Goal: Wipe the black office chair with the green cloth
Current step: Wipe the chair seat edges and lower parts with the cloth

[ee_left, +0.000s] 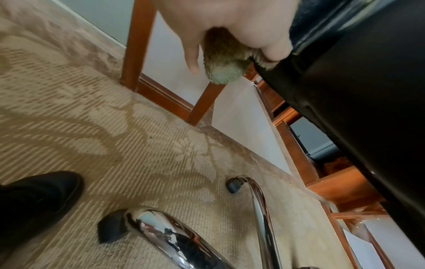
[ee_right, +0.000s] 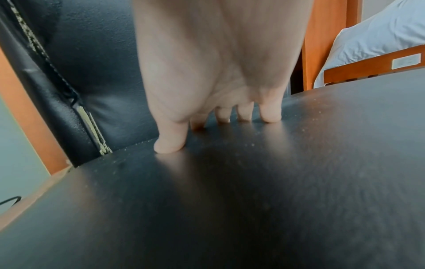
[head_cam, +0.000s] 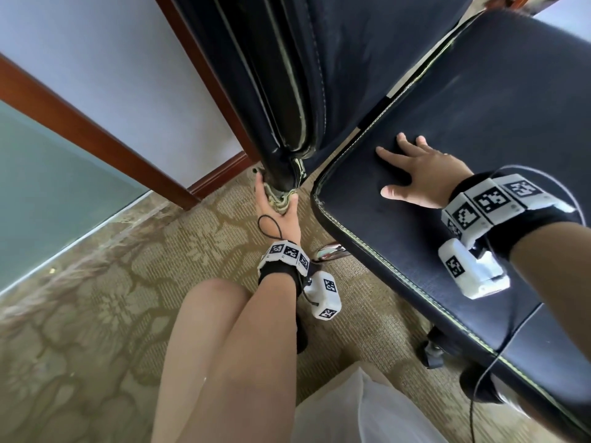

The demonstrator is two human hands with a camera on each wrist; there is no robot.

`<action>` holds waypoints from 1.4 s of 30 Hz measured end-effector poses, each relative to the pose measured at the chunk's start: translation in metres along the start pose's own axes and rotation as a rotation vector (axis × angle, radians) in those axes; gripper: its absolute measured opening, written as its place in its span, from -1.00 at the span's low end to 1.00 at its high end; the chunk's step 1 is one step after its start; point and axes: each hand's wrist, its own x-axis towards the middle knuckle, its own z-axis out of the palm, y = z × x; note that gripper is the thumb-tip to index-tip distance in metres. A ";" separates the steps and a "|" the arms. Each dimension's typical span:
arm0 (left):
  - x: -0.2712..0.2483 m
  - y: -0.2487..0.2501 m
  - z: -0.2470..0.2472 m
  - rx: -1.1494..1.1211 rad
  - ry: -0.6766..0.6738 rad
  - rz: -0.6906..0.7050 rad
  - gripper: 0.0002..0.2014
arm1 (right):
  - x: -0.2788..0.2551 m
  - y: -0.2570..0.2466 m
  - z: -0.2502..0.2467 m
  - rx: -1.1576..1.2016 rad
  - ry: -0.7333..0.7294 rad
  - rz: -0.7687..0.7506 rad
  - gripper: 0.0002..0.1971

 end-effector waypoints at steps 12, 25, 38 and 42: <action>0.001 0.042 -0.001 -0.046 0.154 0.204 -0.27 | -0.001 0.003 0.003 0.024 0.016 -0.007 -0.30; -0.011 0.065 0.007 -0.025 0.255 0.245 -0.24 | 0.001 0.007 0.007 0.047 0.032 -0.020 -0.31; 0.014 0.073 0.016 -0.063 0.157 0.147 -0.06 | 0.012 0.010 0.006 0.049 0.021 0.005 -0.34; 0.021 0.066 0.014 -0.072 0.053 0.108 0.07 | 0.015 0.010 0.005 0.047 0.023 0.021 -0.35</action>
